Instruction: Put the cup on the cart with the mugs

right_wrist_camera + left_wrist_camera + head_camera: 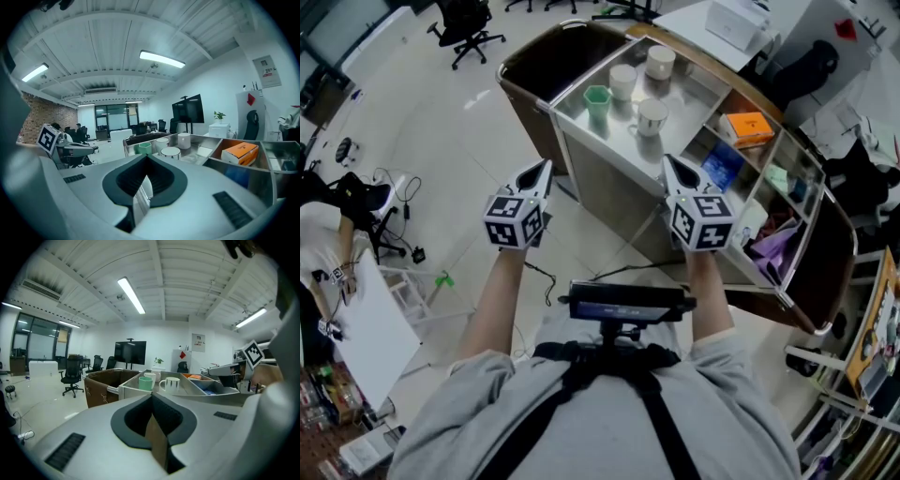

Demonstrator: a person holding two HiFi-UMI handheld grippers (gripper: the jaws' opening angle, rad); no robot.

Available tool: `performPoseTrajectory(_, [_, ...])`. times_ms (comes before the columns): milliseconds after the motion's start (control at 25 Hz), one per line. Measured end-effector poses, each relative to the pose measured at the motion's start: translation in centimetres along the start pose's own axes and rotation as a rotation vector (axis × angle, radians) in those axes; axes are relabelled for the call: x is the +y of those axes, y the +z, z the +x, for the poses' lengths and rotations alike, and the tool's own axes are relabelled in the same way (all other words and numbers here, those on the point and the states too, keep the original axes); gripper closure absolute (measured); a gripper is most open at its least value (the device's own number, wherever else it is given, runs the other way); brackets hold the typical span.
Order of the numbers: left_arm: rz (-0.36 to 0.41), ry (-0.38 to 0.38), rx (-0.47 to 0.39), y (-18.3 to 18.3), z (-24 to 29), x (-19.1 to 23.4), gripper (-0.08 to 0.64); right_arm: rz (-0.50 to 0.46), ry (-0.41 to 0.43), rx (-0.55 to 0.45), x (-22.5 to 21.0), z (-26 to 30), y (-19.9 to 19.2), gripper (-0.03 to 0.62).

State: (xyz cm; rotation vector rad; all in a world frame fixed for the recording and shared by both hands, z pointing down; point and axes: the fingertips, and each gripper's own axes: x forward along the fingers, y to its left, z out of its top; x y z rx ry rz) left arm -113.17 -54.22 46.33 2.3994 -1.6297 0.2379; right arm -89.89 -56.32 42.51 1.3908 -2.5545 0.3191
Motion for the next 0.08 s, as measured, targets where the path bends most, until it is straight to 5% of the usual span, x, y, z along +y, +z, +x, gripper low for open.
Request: performPoseTrajectory(80, [0.008, -0.001, 0.001, 0.16, 0.18, 0.09, 0.558, 0.000, -0.004, -0.007, -0.15, 0.07, 0.23, 0.584])
